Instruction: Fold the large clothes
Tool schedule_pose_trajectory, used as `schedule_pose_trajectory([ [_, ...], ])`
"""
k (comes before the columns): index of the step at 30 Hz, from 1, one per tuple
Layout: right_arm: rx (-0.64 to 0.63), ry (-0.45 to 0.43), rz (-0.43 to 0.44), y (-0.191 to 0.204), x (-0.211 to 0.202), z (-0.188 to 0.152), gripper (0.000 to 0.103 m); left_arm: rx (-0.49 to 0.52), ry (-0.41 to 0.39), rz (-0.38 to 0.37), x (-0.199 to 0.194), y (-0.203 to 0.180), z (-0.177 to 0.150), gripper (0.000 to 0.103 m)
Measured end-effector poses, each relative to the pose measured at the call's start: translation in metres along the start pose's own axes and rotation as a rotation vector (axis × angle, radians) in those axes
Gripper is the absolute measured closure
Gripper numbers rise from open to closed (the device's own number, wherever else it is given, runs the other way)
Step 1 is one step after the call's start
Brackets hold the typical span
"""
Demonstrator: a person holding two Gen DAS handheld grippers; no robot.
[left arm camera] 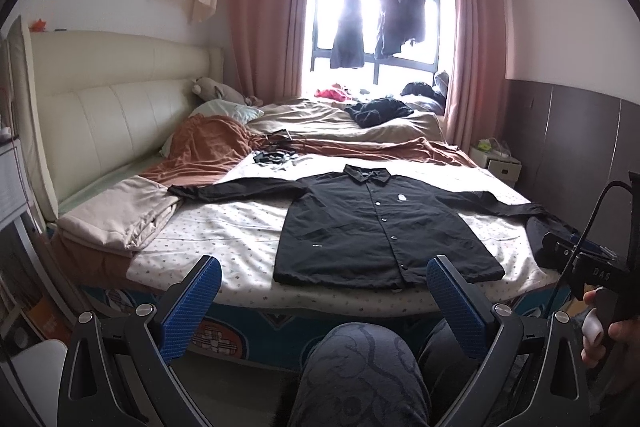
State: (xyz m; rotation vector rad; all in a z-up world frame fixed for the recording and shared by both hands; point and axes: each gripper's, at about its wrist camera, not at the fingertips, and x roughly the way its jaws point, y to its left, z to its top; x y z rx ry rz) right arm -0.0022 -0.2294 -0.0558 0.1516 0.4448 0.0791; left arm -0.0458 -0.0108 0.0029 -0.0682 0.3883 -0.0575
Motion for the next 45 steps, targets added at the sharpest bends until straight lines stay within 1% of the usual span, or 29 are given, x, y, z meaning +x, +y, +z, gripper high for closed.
schedule_pose_trajectory([
  [9,-0.006,-0.001,0.001,0.002,-0.001,0.0,0.0,-0.013,-0.008,-0.007,-0.005,0.002,0.001,0.0],
  [20,-0.012,0.006,0.001,0.005,-0.001,-0.003,0.0,-0.012,-0.016,0.002,-0.01,-0.001,0.002,0.0],
  [33,0.005,0.005,0.03,0.006,-0.006,-0.005,0.0,-0.024,-0.017,-0.01,-0.015,0.006,0.0,0.0],
  [42,0.029,0.018,0.034,0.008,0.01,0.005,0.0,-0.036,-0.014,-0.014,-0.008,0.016,0.006,0.0],
  [45,0.035,0.027,0.038,0.012,0.022,0.013,0.0,-0.04,-0.011,0.006,-0.002,0.023,0.011,0.0],
])
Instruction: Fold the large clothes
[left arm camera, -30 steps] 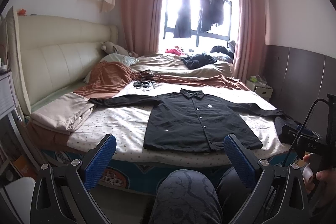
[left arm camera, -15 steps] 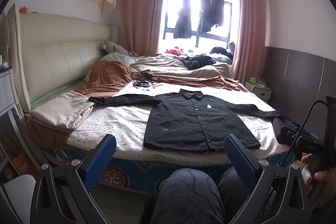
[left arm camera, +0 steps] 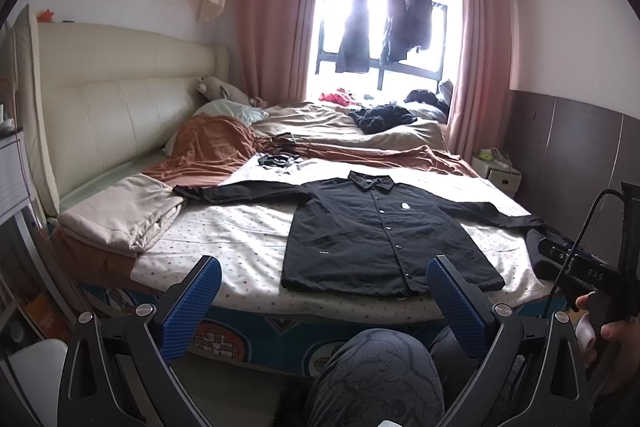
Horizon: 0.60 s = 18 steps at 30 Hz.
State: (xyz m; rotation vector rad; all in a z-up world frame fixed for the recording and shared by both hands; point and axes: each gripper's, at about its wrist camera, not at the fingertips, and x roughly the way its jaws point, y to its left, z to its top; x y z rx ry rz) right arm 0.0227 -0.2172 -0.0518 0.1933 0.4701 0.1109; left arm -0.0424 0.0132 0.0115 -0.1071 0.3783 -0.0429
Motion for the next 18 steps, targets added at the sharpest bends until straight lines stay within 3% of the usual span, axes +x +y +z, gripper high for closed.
schedule_pose_trajectory([
  [18,0.004,0.015,0.033,0.018,0.119,0.074,0.0,-0.111,0.029,0.091,0.099,0.053,0.047,0.0],
])
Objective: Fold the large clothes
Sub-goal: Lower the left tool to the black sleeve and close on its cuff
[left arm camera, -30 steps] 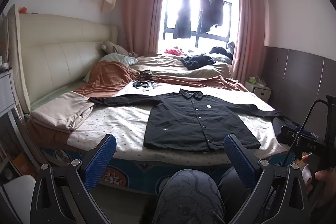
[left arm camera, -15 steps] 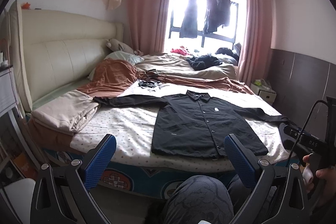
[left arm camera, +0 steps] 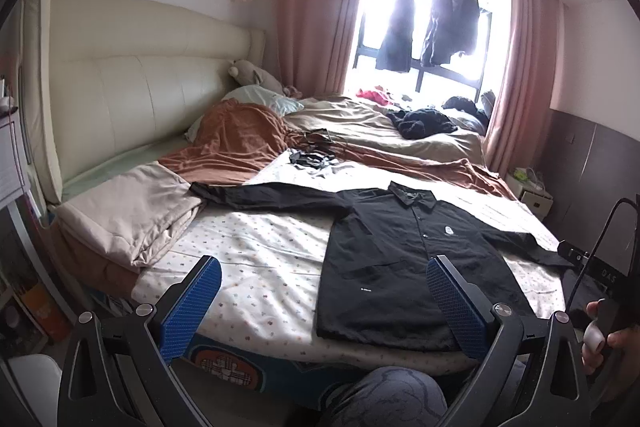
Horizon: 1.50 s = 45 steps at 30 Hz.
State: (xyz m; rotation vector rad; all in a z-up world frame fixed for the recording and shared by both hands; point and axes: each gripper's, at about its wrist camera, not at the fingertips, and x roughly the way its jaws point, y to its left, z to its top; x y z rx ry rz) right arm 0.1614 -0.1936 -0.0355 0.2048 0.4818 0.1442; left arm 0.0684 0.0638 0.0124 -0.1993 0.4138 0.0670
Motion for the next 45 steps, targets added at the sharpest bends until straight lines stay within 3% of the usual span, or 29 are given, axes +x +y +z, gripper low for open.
schedule_pose_trajectory([
  [10,0.018,0.074,0.036,0.002,0.1,0.031,0.0,-0.09,0.015,0.058,0.075,0.02,0.035,0.0],
  [24,0.089,0.146,0.081,0.02,0.228,0.059,0.0,-0.192,0.134,0.156,0.193,0.073,0.062,0.002],
  [27,0.104,0.164,0.098,0.026,0.253,0.062,0.001,-0.226,0.157,0.166,0.216,0.089,0.065,0.005],
  [34,0.14,0.208,0.126,0.037,0.312,0.069,0.012,-0.293,0.196,0.205,0.267,0.123,0.073,0.022],
  [39,0.136,0.246,0.13,0.043,0.347,0.068,0.014,-0.334,0.219,0.217,0.305,0.145,0.075,0.026],
  [45,0.162,0.3,0.138,0.043,0.39,0.065,0.028,-0.405,0.257,0.239,0.352,0.177,0.072,0.037],
])
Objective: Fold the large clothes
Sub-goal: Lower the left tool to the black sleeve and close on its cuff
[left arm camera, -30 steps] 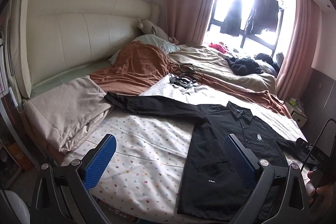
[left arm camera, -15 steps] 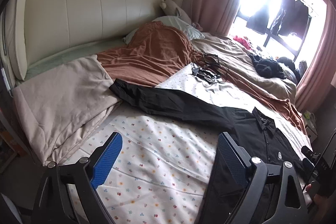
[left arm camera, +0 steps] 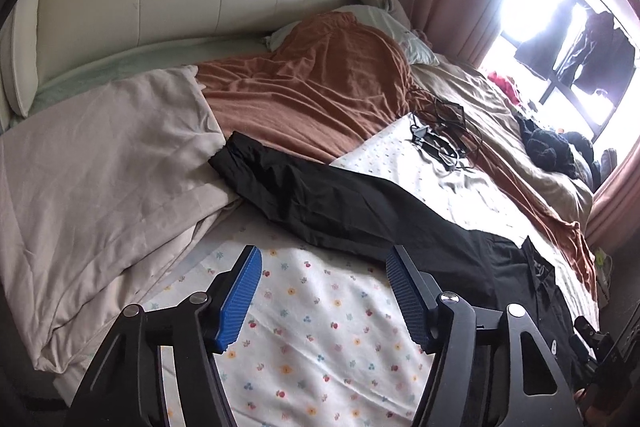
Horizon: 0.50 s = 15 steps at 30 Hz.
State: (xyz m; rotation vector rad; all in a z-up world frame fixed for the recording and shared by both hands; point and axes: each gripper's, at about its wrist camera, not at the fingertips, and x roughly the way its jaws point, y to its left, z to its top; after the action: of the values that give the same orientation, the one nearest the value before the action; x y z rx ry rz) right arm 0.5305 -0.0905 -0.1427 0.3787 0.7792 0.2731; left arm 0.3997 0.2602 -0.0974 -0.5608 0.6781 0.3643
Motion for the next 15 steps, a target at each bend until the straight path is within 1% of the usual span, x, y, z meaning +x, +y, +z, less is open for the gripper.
schedule_pose_trajectory([
  [1,0.005,0.011,0.001,0.0,0.007,0.002,0.03,-0.008,0.009,0.003,0.009,0.002,0.003,0.038],
  [6,0.018,0.047,-0.009,-0.001,0.033,0.006,0.033,-0.029,0.062,0.028,0.053,0.009,0.013,0.043],
  [8,0.026,0.059,-0.004,0.0,0.042,0.007,0.037,-0.044,0.082,0.037,0.068,0.012,0.016,0.044],
  [10,0.028,0.079,-0.005,0.0,0.054,0.009,0.046,-0.066,0.101,0.047,0.083,0.016,0.017,0.044],
  [12,0.034,0.096,0.001,0.0,0.066,0.01,0.051,-0.09,0.121,0.062,0.099,0.021,0.017,0.044],
  [14,0.048,0.108,0.014,0.0,0.076,0.011,0.051,-0.106,0.135,0.095,0.113,0.027,0.016,0.049],
  [15,0.058,0.114,0.022,0.0,0.081,0.011,0.053,-0.117,0.14,0.103,0.12,0.03,0.016,0.051],
])
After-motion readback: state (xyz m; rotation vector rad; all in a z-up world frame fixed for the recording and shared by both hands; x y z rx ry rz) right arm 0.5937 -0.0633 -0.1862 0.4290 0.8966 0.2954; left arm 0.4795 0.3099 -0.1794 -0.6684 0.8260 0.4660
